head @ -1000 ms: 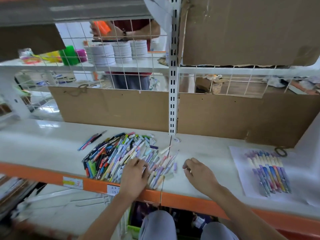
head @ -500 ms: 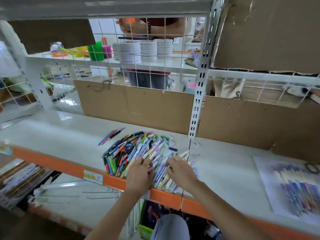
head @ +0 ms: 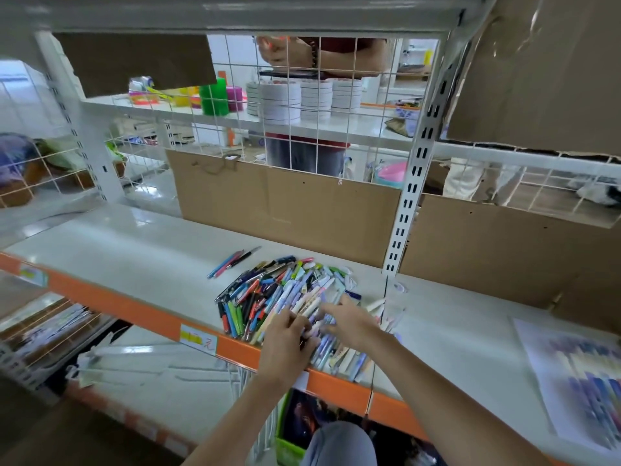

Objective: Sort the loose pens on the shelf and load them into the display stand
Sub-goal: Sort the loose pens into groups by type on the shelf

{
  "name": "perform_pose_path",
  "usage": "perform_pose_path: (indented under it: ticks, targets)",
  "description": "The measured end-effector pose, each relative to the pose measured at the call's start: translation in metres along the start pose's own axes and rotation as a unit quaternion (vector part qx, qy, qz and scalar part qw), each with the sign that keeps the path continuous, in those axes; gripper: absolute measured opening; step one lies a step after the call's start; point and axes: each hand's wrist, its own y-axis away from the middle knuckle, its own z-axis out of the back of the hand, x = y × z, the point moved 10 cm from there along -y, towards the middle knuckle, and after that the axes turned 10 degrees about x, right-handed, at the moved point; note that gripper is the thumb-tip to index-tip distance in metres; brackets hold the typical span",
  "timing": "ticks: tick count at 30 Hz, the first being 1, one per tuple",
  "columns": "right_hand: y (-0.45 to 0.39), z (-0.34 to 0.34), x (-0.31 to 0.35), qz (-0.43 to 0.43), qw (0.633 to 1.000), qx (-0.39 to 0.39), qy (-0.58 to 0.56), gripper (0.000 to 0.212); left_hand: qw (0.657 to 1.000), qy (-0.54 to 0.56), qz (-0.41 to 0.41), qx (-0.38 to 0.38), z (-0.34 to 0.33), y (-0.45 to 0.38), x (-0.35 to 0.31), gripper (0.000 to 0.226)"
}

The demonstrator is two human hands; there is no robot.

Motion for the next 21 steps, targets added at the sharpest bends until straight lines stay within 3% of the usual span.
perform_pose_path:
  ticks: [4, 7, 10, 17, 21]
  targets:
    - [0.005, 0.011, -0.01, 0.007, 0.999, -0.028, -0.03, 0.013, 1.0, -0.015, 0.02, 0.017, -0.002, 0.001, 0.002, 0.029]
    - [0.016, 0.026, -0.033, -0.012, 0.99, -0.074, -0.117, 0.019, 0.999, -0.007, 0.034, 0.027, -0.002, 0.002, 0.003, 0.028]
    - [0.033, 0.032, -0.061, -0.031, 0.959, -0.109, -0.261, 0.023, 0.999, -0.008, 0.036, 0.025, 0.0, 0.0, 0.002, 0.023]
    - [0.065, 0.017, -0.093, -0.03, 0.904, -0.135, -0.405, 0.006, 0.997, -0.067, 0.009, 0.042, -0.009, -0.006, -0.023, 0.024]
    - [0.077, 0.005, -0.11, -0.05, 0.869, -0.132, -0.474, 0.007, 0.988, -0.118, 0.034, 0.098, -0.021, -0.012, -0.029, 0.03]
